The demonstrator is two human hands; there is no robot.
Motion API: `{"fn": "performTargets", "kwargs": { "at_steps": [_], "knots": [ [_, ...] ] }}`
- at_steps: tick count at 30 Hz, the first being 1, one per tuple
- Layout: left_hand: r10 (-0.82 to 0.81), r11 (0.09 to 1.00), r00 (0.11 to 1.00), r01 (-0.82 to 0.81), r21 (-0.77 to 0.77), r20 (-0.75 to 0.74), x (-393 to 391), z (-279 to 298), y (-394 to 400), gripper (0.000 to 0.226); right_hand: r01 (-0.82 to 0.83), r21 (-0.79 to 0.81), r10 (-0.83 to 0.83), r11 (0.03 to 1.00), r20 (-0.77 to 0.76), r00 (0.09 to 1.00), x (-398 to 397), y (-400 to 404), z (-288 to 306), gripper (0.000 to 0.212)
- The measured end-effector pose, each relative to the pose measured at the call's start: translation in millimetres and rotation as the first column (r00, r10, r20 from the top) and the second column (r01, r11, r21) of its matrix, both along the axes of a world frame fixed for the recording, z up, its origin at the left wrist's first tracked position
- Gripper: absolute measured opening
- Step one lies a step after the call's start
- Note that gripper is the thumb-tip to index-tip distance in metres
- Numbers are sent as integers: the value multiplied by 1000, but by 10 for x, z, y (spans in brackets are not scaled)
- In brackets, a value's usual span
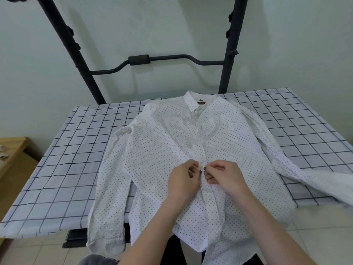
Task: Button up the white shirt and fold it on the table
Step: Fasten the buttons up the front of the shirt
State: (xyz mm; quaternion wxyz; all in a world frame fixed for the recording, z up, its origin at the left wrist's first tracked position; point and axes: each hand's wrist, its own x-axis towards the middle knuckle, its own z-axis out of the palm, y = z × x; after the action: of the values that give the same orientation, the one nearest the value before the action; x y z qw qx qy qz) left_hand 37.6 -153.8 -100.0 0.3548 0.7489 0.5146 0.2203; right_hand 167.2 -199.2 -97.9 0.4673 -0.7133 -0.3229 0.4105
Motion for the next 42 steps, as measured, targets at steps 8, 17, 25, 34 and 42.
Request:
{"fn": "performTargets", "kwargs": {
  "at_steps": [8, 17, 25, 34, 42],
  "knots": [
    [-304, 925, 935, 336, 178, -185, 79, -50, 59, 29, -37, -85, 82, 996, 630, 772, 122, 397, 135, 20],
    [-39, 982, 999, 44, 181, -30, 192, 198, 624, 24, 202, 48, -208, 978, 225, 952, 390, 439, -76, 16],
    [-59, 998, 974, 56, -23, -220, 410, 156, 802, 17, 204, 114, -192, 972, -108, 975, 400, 486, -45, 12],
    [156, 980, 973, -132, -148, 167, 317, 63, 650, 16, 40, 74, -63, 996, 335, 940, 181, 561, -64, 9],
    [154, 973, 985, -138, -186, 74, 311, 154, 634, 20, -41, -29, 50, 999, 516, 855, 78, 641, -24, 6]
  ]
}}
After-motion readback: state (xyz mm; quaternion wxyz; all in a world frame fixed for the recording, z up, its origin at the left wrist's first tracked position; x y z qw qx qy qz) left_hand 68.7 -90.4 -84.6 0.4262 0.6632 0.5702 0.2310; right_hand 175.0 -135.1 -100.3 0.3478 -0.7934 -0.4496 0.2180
